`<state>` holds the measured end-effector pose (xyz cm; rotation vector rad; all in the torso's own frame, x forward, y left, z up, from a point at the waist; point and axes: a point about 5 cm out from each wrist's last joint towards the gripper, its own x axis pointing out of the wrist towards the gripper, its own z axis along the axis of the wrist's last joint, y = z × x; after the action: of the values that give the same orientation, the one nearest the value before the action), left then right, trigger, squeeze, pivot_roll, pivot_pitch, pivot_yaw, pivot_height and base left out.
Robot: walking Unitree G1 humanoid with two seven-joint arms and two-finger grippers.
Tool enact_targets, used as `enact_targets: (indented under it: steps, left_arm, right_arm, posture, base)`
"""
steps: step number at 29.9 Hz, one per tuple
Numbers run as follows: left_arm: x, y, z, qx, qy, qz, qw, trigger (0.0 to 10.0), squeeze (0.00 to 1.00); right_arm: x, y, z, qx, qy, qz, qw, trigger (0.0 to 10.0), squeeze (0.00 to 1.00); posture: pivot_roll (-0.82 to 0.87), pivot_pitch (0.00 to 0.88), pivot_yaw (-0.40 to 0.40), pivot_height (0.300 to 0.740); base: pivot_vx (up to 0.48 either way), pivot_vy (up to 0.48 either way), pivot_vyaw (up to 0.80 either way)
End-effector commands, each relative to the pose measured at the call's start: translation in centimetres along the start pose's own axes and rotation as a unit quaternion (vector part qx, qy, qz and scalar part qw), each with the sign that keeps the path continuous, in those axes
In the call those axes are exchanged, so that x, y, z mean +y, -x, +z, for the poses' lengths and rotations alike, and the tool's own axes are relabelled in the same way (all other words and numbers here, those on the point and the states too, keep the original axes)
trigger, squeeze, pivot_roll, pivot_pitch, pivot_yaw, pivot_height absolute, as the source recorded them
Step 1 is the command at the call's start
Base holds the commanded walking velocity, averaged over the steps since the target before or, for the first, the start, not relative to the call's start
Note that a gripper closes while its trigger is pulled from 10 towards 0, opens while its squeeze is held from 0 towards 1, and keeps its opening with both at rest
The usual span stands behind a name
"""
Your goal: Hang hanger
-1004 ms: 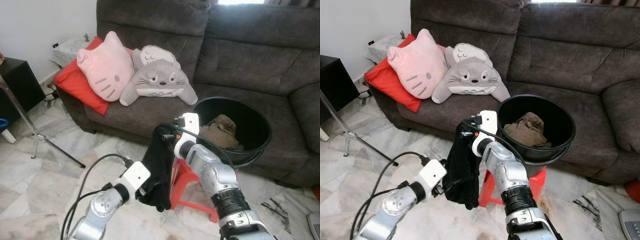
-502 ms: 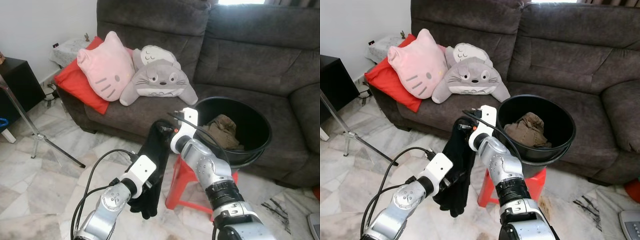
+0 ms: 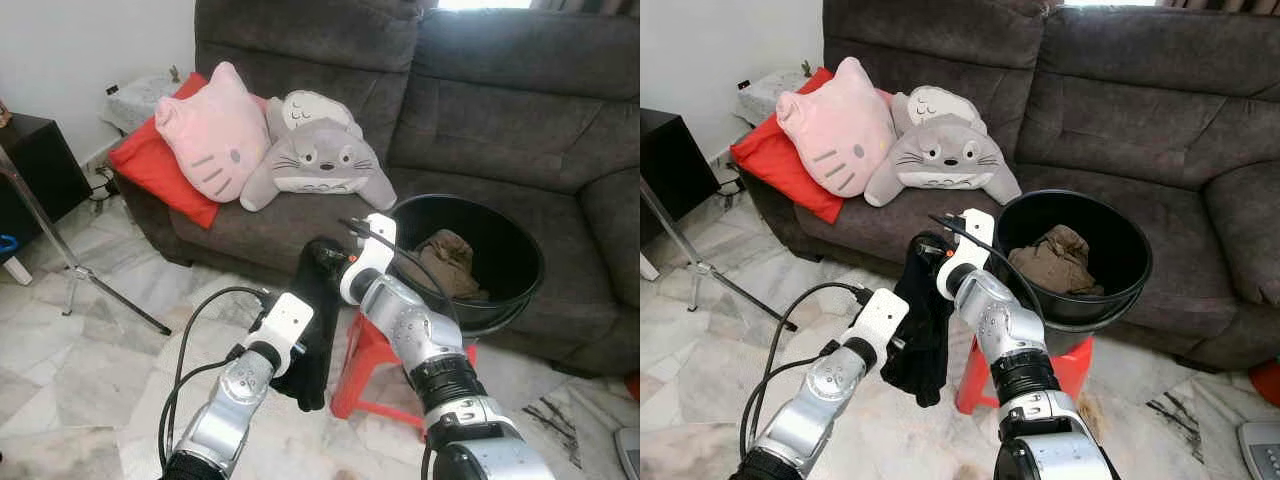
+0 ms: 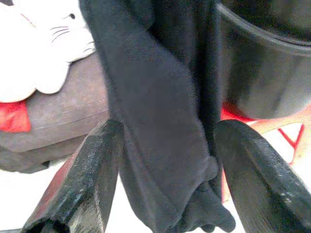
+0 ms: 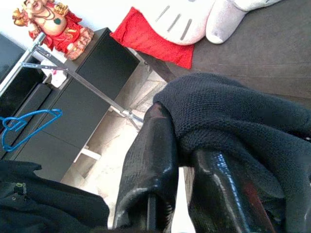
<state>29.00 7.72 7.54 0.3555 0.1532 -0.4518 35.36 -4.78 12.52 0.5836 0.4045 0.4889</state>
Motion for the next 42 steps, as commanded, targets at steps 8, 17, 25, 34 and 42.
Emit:
enact_targets:
  steps: [8,17,25,34,42]
  left_arm:
    - [-2.6,-1.3,0.7,0.013,0.018,-0.048,0.999,10.0,0.00]
    - [-1.8,-1.8,0.4,0.034,-0.012,0.010,0.999,10.0,0.00]
    - [-0.2,-2.0,0.6,0.032,-0.054,0.075,0.995,10.0,0.00]
    - [0.8,-2.0,0.9,0.025,-0.066,0.127,0.989,10.0,0.00]
    - [2.3,-1.8,0.8,0.033,-0.066,0.185,0.980,10.0,0.00]
  right_arm:
    - [3.8,-1.0,0.2,0.004,-0.021,0.072,0.997,0.0,0.00]
    - [4.8,-0.9,-0.2,0.014,-0.024,0.091,0.995,0.0,0.00]
    - [5.5,-0.9,-0.6,0.021,-0.026,0.102,0.994,0.0,0.00]
    - [5.8,-0.8,-1.4,0.032,-0.029,0.107,0.993,0.0,0.00]
    - [5.6,-0.7,-1.4,0.033,-0.026,0.103,0.994,0.0,0.00]
  posture:
    - [-0.01,0.000,-0.047,0.740]
    - [-0.02,0.000,-0.047,0.740]
    - [-0.02,0.000,-0.047,0.740]
    - [-0.02,0.000,-0.048,0.740]
    - [-0.02,0.000,-0.048,0.740]
  base:
    - [0.000,0.000,0.00]
    - [0.000,0.000,0.00]
    - [0.000,0.000,0.00]
    - [0.000,0.000,0.00]
    - [0.000,0.000,0.00]
